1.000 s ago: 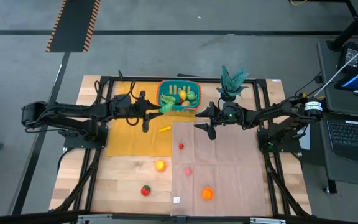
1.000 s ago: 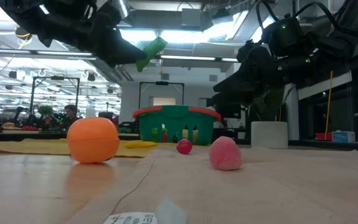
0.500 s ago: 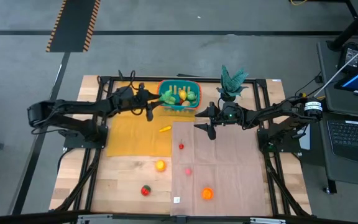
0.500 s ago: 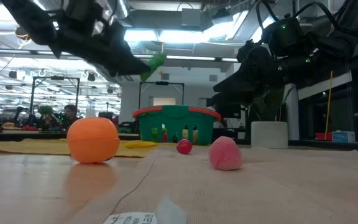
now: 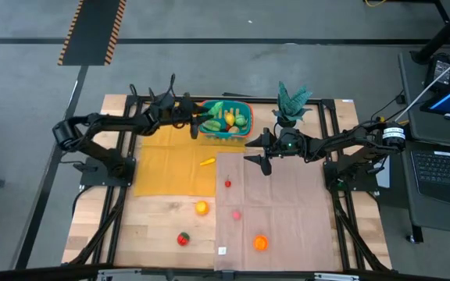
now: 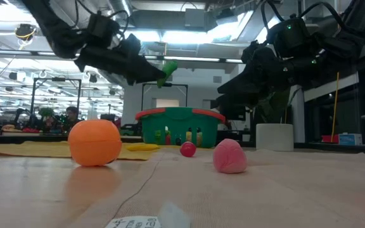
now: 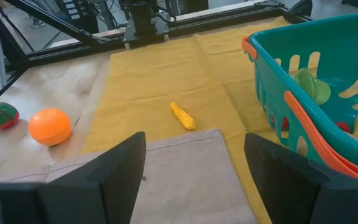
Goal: Pick and placing Produce into tupperware
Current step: Put the green peas into the blue basket
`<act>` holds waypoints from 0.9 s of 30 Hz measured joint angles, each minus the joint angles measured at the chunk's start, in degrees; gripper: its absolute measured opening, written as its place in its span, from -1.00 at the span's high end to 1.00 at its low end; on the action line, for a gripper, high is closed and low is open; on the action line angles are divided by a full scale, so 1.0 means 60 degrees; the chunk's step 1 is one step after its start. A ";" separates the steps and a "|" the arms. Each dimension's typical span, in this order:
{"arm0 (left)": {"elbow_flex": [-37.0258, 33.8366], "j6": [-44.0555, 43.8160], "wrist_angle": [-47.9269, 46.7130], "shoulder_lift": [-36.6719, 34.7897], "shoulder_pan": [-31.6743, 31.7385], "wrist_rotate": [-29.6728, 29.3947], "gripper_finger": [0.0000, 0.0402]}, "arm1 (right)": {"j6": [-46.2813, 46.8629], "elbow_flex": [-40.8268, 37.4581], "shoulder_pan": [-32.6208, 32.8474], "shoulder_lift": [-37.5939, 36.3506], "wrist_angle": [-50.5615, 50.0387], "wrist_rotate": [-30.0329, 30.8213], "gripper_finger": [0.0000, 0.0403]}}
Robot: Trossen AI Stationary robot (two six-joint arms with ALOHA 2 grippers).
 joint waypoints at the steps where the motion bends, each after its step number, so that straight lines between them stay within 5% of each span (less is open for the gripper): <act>1: 0.0141 0.0013 -0.0104 0.0084 0.0076 0.0151 0.47 | 0.0001 0.0000 -0.0001 0.0000 0.0000 0.0001 -0.36; 27: 0.4054 0.2391 -0.7705 0.0897 0.0496 0.0322 0.48 | 0.0032 0.0000 -0.0009 0.0000 0.0000 0.0001 -0.36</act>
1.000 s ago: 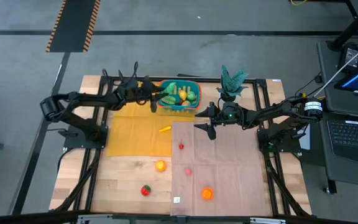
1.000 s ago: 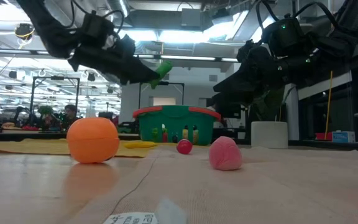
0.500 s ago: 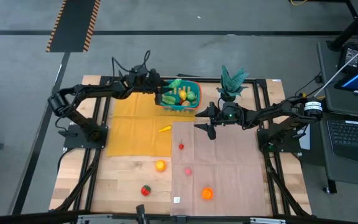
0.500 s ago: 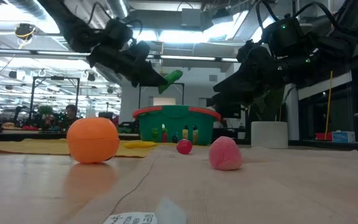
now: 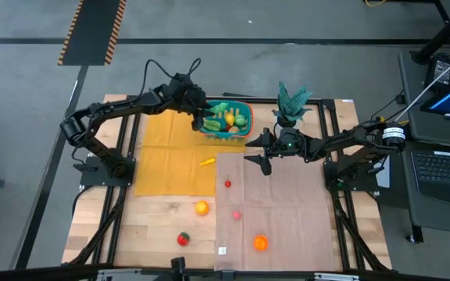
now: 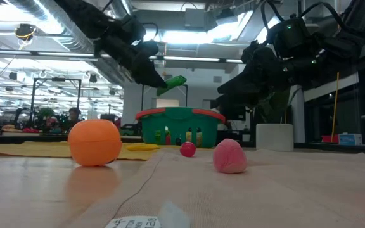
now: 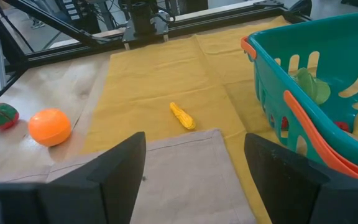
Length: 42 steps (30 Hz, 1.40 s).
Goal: Pick and placing Produce into tupperware
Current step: Put the green peas into the blue basket
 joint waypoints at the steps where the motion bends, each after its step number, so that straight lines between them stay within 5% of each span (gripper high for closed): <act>1: 0.0116 0.0055 -0.0239 0.0000 0.0000 -0.0004 0.48 | 0.0000 0.0000 -0.0001 0.0000 0.0000 0.0000 -0.36; 20: 0.0481 0.0493 -0.0899 0.0829 -0.0102 -0.0152 0.48 | -0.0011 0.0000 -0.0004 0.0000 -0.0039 0.0000 -0.36; 42: 0.3505 0.1154 -0.3439 0.4004 -0.0227 -0.0541 0.47 | -0.0002 0.0000 0.0000 0.0000 -0.0232 0.0000 -0.36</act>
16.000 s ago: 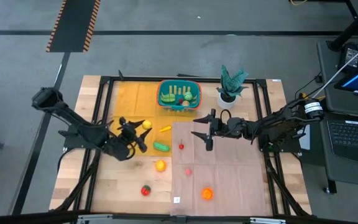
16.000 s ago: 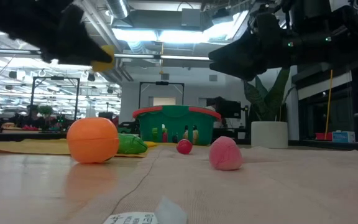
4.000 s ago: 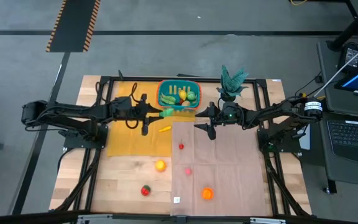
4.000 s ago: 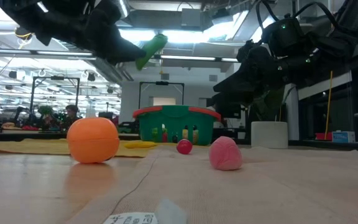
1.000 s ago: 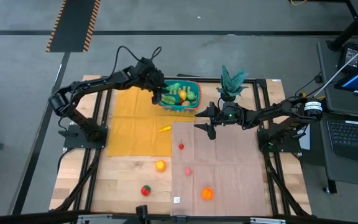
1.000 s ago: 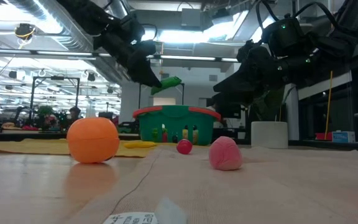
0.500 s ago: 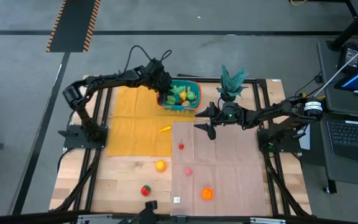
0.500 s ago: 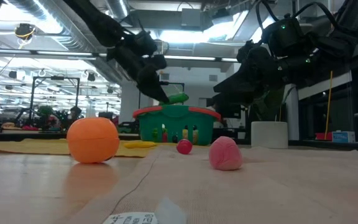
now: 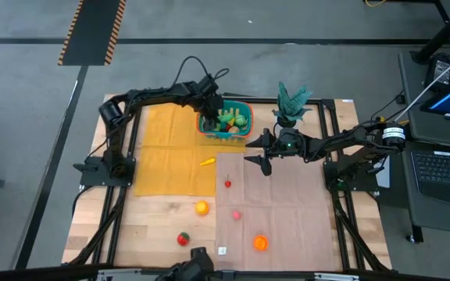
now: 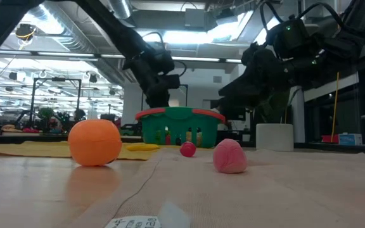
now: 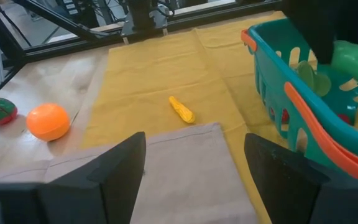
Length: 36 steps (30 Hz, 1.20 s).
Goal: Pick and placing Produce into tupperware
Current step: Put the green peas into the blue basket, then put the orange pumpkin into the blue basket
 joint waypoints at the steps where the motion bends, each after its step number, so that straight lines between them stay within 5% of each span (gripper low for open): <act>1: 0.0008 0.0004 0.0033 0.0044 -0.0026 -0.0091 0.45 | 0.0006 0.0000 0.0000 0.0000 -0.0043 -0.0004 -0.36; 10: 0.0023 0.0049 0.0092 0.0032 -0.0377 -0.1943 0.18 | 0.0009 0.0000 0.0000 0.0000 -0.0264 -0.0004 -0.36; 21: 0.0979 0.0240 -0.1161 -0.0262 -0.0598 -0.2051 0.13 | 0.0006 0.0000 0.0000 0.0000 -0.0178 -0.0004 -0.36; 30: 0.1150 0.0038 -0.1400 -0.2306 -0.0594 -0.0620 0.20 | 0.0006 -0.0003 -0.0004 0.0000 -0.0190 0.0000 -0.36; 36: -0.0660 -0.0220 -0.0805 -0.4526 -0.0722 0.0434 0.23 | 0.0006 -0.0003 0.0000 0.0000 -0.0129 -0.0001 -0.36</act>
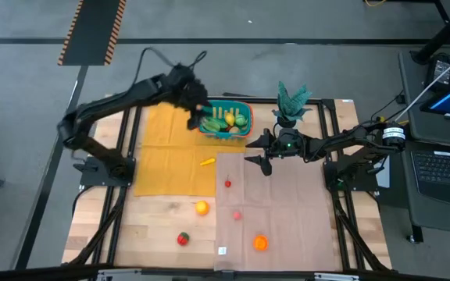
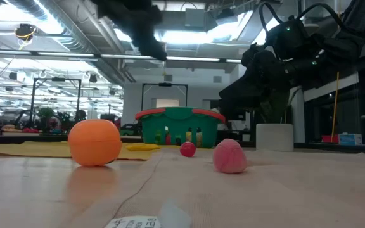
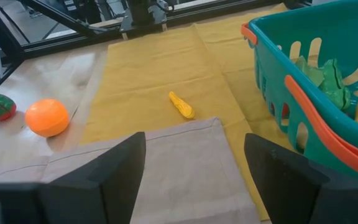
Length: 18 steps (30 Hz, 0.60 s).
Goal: Pick and placing Produce into tupperware
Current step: Put the orange pumpkin into the blue basket
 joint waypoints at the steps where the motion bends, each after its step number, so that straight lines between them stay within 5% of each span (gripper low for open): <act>1: -0.0530 -0.0071 0.0280 -0.0367 -0.0115 0.0094 0.23 | 0.0000 0.0000 -0.0004 0.0000 0.0000 -0.0003 -0.36; 10: -0.5303 -0.1805 0.4159 -0.3304 -0.1474 -0.0022 0.22 | -0.0004 0.0000 0.0000 0.0000 0.0014 0.0001 -0.36; 18: -0.7437 -0.2603 0.5689 -0.4653 -0.2822 -0.0934 0.21 | -0.0033 0.0001 0.0044 0.0000 0.0011 -0.0001 -0.36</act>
